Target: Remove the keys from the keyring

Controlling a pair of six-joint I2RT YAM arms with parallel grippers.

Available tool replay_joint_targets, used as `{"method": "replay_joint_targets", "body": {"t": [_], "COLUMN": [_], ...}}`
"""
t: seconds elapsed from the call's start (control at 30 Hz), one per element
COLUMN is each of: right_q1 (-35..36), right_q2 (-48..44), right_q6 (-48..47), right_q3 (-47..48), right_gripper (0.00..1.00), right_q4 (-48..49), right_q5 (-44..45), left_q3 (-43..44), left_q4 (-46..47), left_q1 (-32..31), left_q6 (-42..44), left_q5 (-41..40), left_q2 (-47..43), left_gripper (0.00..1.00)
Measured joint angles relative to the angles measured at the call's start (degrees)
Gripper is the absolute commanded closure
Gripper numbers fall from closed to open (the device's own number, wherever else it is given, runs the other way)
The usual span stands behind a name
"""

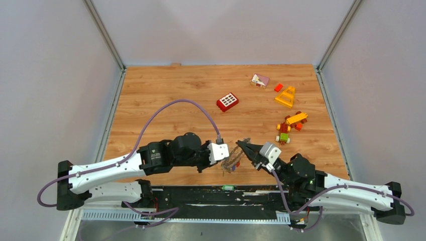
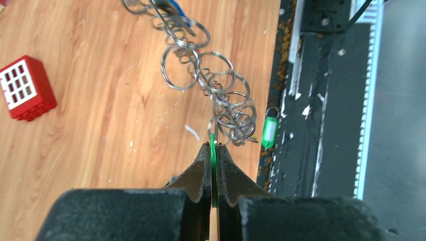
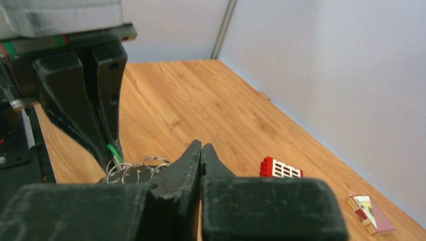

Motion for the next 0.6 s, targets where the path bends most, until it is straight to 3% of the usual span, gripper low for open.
{"method": "replay_joint_targets", "body": {"t": [0.33, 0.6], "right_q1": [0.00, 0.00], "right_q2": [2.71, 1.44], "right_q6": [1.70, 2.93], "right_q3": [-3.54, -5.40], "right_gripper": [1.00, 0.90], "right_q4": [0.33, 2.38], "right_q5": [2.93, 3.82], "left_q3": [9.57, 13.99], "left_q4": [-14.62, -19.34], "left_q1": [0.02, 0.02], "left_q6": [10.01, 16.70], "left_q5": [-6.19, -8.63], "left_q2": [3.89, 4.07], "left_gripper": [1.00, 1.00]}}
